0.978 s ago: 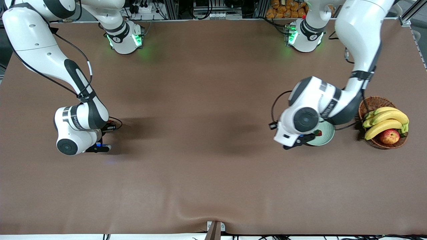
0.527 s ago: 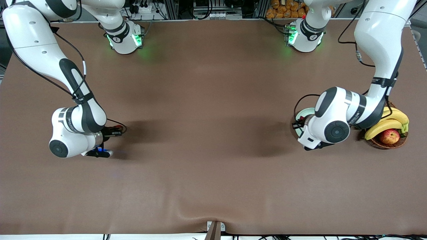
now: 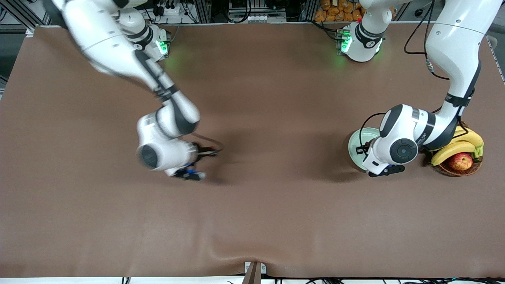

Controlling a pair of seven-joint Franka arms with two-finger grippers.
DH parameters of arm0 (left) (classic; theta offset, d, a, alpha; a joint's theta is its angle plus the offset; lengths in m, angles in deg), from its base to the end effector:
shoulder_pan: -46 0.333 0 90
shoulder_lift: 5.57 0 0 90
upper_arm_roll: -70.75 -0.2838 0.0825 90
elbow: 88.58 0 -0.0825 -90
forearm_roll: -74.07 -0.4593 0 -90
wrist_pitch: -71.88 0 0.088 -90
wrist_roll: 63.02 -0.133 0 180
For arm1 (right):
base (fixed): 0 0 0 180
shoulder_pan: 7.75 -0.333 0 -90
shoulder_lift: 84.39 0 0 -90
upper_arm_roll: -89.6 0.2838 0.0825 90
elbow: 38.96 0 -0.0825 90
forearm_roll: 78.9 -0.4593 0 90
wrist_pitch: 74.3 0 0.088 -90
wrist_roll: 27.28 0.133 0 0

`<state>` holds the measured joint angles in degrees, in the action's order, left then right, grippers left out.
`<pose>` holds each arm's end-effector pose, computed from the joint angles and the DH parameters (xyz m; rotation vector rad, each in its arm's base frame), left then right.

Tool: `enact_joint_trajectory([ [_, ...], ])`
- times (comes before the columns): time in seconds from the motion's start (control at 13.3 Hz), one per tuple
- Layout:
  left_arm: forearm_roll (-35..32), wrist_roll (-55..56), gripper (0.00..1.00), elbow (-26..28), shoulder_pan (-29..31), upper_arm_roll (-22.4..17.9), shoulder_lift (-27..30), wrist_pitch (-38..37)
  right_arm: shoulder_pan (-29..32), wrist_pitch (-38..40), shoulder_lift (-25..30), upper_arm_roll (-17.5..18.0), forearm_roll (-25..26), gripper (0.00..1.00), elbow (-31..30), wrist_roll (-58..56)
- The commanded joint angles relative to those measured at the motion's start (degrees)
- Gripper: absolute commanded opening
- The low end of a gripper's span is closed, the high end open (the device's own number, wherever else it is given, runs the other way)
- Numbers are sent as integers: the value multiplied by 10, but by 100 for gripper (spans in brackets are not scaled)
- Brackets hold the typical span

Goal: Collect all strawberries into plate
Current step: 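Set the third strawberry mid-table with the right gripper while the left returns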

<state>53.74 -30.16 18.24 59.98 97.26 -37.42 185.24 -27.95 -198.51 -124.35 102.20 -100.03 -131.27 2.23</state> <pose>0.6121 -0.1187 0.1148 -2.9110 -0.2439 0.4652 0.5936 0.4014 0.1224 -2.7834 0.3000 0.4807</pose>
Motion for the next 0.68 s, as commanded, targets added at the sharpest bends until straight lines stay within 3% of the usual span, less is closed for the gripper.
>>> enact_joint_trajectory([
  [0.0,20,11,100,5,3,37,31,-4,-89,-93,-28,-23,-76,4,11,76],
  [0.15,46,26,100,4,2,50,52,-10,-150,-182,-64,-38,-127,4,40,111],
  [0.3,76,51,100,-18,-4,74,54,-23,-186,-209,-96,-56,-148,5,80,128],
  [0.38,82,75,100,-26,-11,88,50,-26,-193,-209,-104,-58,-148,11,92,144],
  [0.45,83,104,100,-35,-25,96,44,-26,-196,-210,-108,-59,-148,19,98,158],
  [0.53,83,125,100,-47,-40,96,36,-26,-196,-210,-108,-59,-147,34,98,162],
  [0.6,83,149,100,-56,-60,96,24,-25,-195,-209,-108,-59,-147,61,96,162],
])
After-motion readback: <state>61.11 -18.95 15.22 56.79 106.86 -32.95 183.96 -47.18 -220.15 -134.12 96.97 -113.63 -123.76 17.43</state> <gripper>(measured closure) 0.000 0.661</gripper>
